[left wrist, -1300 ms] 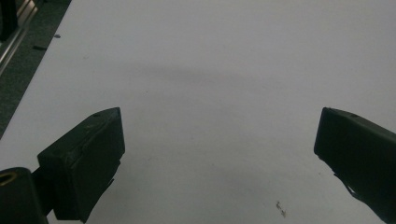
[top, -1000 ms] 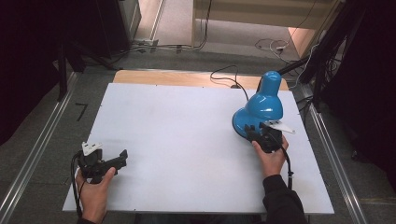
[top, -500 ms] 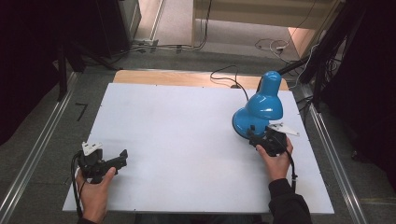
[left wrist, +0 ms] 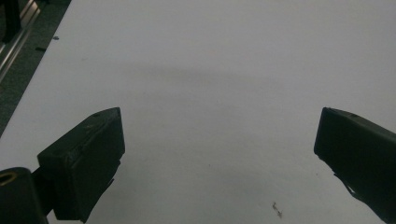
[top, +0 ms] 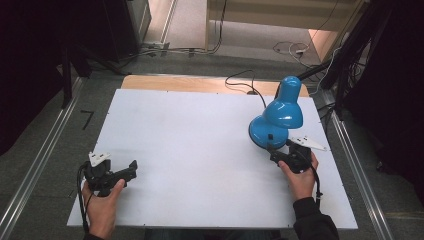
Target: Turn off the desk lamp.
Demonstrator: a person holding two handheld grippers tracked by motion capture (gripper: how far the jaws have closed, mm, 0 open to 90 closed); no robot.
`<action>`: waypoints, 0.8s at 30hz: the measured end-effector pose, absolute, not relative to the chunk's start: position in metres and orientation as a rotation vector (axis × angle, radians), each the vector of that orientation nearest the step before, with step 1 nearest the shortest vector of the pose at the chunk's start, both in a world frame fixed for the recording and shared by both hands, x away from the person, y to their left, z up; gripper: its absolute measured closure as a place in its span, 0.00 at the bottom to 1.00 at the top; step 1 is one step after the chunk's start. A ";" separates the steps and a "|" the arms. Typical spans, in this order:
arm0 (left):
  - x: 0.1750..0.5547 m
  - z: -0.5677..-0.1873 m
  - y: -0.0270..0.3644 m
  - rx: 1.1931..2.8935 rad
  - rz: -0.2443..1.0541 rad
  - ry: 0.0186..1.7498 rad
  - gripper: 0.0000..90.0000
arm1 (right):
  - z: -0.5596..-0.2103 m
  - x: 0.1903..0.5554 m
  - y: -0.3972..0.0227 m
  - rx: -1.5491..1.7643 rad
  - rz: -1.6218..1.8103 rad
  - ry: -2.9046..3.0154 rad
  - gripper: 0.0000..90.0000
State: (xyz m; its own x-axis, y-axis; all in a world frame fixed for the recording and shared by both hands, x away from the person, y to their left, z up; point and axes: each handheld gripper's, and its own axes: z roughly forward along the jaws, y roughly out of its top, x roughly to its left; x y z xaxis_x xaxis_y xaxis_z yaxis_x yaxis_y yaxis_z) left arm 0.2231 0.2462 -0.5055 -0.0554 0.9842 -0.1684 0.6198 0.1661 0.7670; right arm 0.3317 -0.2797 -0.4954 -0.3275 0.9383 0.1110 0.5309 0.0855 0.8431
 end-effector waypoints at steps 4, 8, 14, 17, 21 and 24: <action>0.223 -0.505 0.247 1.533 0.673 1.755 0.03 | -0.493 0.328 -0.284 1.434 1.160 1.904 0.18; 0.223 -0.505 0.246 1.527 0.672 1.754 0.03 | -0.493 0.325 -0.288 1.442 1.162 1.904 0.18; 0.223 -0.505 0.246 1.528 0.672 1.754 0.03 | -0.492 0.321 -0.292 1.439 1.152 1.909 0.18; 0.223 -0.505 0.246 1.528 0.672 1.754 0.02 | -0.490 0.320 -0.293 1.434 1.146 1.912 0.17; 0.223 -0.505 0.246 1.528 0.673 1.754 0.03 | -0.490 0.317 -0.297 1.429 1.141 1.914 0.17; 0.223 -0.505 0.246 1.529 0.674 1.754 0.03 | -0.489 0.315 -0.300 1.428 1.133 1.916 0.17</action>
State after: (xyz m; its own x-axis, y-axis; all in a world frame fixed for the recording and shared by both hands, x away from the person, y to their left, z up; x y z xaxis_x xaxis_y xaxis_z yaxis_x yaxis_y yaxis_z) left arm 0.2227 0.2462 -0.5051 -0.0540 0.9840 -0.1695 0.6175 0.1664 0.7688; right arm 0.3145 -0.3003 -0.4894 -0.3314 0.9393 0.0890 0.5307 0.1076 0.8407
